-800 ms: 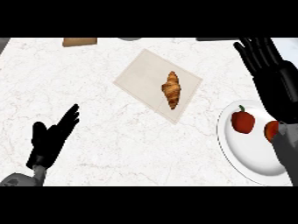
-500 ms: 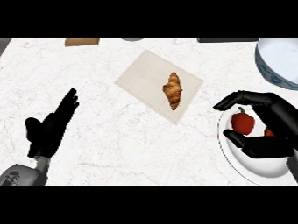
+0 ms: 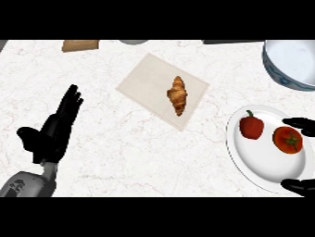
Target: Pick the tomato from the plate and place it in the bowl
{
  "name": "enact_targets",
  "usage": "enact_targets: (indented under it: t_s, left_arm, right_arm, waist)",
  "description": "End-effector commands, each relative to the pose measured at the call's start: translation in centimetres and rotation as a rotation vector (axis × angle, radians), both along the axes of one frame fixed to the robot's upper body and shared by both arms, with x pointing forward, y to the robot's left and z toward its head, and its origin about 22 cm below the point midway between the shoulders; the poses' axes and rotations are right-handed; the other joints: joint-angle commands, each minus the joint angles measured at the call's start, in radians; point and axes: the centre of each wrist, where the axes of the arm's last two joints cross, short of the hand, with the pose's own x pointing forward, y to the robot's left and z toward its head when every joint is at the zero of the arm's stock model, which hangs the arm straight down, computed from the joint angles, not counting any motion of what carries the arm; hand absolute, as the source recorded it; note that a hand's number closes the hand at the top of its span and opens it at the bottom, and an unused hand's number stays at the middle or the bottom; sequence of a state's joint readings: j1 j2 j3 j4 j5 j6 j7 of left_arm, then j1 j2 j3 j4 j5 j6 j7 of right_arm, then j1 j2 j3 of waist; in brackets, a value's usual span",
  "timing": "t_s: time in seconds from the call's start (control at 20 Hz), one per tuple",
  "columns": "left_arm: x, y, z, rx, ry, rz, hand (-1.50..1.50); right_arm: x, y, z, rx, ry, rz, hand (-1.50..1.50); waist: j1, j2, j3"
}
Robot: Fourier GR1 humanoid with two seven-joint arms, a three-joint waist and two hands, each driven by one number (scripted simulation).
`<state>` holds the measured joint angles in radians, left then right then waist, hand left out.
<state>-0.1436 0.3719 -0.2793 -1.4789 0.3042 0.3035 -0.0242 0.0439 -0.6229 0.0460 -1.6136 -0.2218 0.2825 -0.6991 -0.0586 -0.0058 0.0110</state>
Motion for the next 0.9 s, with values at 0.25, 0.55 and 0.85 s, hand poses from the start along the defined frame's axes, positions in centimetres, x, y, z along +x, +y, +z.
enact_targets:
  t_s: [0.25,0.55,0.85]
  left_arm:
    - [-0.4,-2.8,1.3,0.001,-0.022,-0.028,0.0]
    - [0.4,-1.8,0.4,0.009,-0.02,-0.037,0.0]
    - [0.1,-3.5,1.9,0.002,-0.037,-0.054,0.0]
  right_arm:
    - [-6.3,-11.5,-0.6,-0.107,-0.203,-0.14,-1.5]
    - [-6.2,-11.0,3.5,-0.223,-0.101,-0.182,-1.5]
    - [-4.8,-11.8,6.1,-0.418,0.081,-0.219,-1.5]
  waist:
    - [0.046,0.002,-0.009]
    - [0.05,0.005,-0.011]
    - [0.061,0.005,-0.011]
